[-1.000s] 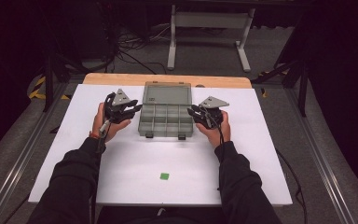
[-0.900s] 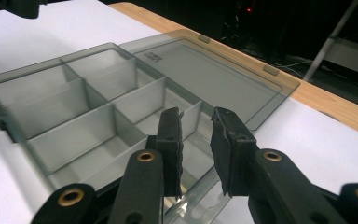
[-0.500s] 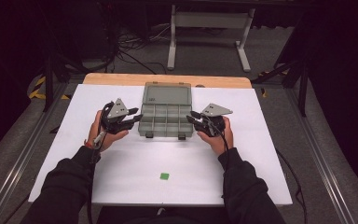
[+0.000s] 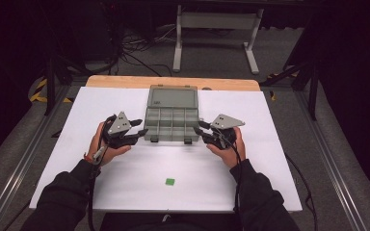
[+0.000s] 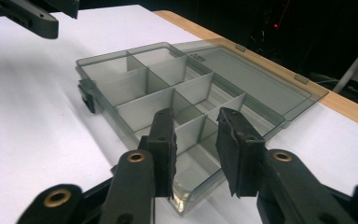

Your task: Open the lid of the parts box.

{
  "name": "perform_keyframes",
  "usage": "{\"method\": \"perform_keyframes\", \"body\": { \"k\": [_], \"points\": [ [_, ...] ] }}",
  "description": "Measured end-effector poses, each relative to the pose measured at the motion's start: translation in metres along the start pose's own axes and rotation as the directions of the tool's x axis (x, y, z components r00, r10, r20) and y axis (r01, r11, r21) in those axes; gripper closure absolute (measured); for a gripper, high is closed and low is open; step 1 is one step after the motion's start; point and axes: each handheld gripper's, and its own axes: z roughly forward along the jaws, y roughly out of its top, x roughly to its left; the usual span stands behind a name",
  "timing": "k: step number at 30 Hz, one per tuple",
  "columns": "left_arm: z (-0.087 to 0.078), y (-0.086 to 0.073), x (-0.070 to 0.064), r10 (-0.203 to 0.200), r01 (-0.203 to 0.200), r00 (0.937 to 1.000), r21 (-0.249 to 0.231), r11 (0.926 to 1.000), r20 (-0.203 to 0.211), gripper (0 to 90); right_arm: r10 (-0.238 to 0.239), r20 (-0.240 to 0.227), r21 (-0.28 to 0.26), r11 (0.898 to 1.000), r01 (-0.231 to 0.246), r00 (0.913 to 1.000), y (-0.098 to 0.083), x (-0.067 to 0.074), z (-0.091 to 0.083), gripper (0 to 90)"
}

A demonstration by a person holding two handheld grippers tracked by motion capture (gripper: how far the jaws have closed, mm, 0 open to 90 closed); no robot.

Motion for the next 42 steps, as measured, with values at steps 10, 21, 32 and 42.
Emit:
{"method": "perform_keyframes", "body": {
  "k": [10,21,32,42],
  "points": [
    [-0.005,-0.005,-0.019,0.024,-0.023,0.9991,-0.019,0.9995,0.036,42.3,-0.022,-0.002,-0.012,1.000,0.022,0.9998,-0.004,0.010,-0.018,55.5],
    [-0.005,-0.010,-0.036,0.036,-0.035,0.9956,-0.017,0.9993,0.087,25.1,-0.042,-0.011,0.005,0.999,0.042,0.9991,-0.013,0.021,-0.026,34.9],
    [0.001,-0.016,-0.046,0.016,-0.016,0.9922,-0.002,0.9999,0.123,12.0,-0.035,0.005,0.019,0.999,0.035,0.9994,-0.021,0.031,-0.035,13.6],
    [0.009,-0.017,-0.055,0.033,-0.037,0.9852,0.021,0.9991,0.168,10.9,-0.038,0.000,0.027,0.999,0.038,0.9993,-0.027,0.037,-0.046,12.9]
  ]
}}
